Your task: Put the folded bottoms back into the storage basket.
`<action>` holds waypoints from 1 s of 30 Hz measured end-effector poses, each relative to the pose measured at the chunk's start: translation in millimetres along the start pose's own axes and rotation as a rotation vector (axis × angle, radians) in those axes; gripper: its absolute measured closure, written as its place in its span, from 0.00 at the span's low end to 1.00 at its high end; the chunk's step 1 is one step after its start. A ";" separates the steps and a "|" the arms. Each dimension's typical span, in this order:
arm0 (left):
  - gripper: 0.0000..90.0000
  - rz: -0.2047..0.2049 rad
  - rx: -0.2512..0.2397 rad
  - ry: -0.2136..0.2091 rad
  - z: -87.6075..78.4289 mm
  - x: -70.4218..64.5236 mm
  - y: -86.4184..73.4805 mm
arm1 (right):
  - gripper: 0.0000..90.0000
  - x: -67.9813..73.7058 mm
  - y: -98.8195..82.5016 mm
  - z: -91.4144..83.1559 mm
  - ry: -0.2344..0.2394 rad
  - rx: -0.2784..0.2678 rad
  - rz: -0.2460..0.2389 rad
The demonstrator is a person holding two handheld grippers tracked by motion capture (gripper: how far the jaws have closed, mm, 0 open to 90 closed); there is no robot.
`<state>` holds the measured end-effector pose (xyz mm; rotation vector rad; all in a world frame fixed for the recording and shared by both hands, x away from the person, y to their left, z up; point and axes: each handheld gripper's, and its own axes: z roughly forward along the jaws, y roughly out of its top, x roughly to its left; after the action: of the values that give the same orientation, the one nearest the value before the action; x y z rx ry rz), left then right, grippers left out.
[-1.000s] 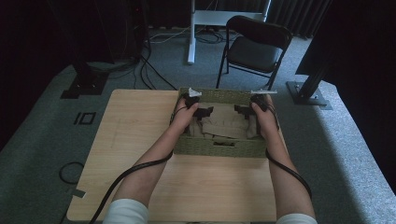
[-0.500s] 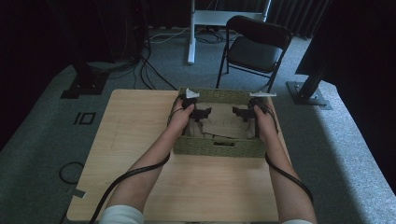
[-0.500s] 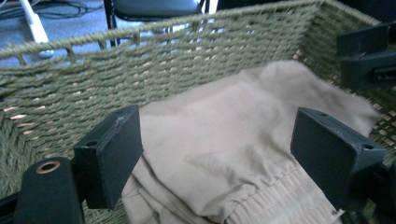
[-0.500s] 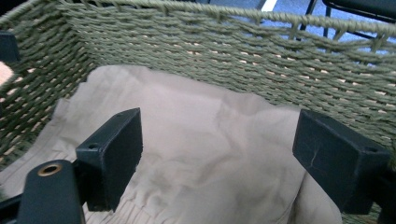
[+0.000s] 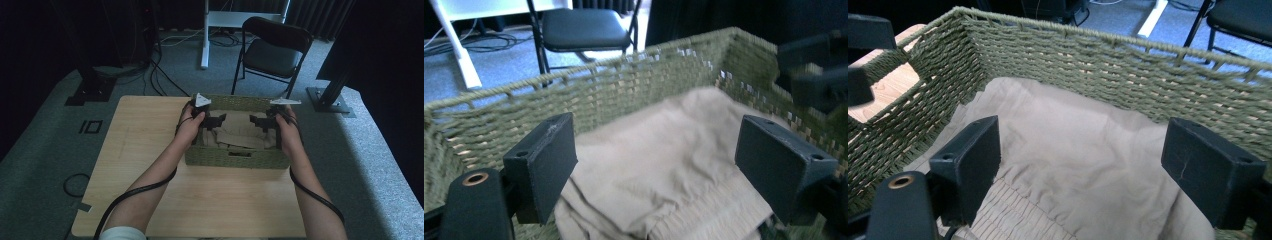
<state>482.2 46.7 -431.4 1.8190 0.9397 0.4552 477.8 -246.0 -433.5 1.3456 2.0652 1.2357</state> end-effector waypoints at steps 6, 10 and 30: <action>0.20 0.038 0.002 -0.001 -12.3 1.3 10.8 | 0.17 1.3 3.9 -11.8 0.003 -0.021 0.001; 0.20 0.057 0.012 -0.030 -19.4 -0.9 11.1 | 0.17 4.2 5.5 -19.3 0.009 -0.039 -0.008; 0.20 0.114 -0.033 -0.161 -66.4 -35.2 -2.7 | 0.17 26.2 -8.2 -58.0 0.084 -0.111 -0.065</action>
<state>414.5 60.2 -401.5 1.8553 0.7178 0.3863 420.4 -251.3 -405.3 1.1871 2.0460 1.3787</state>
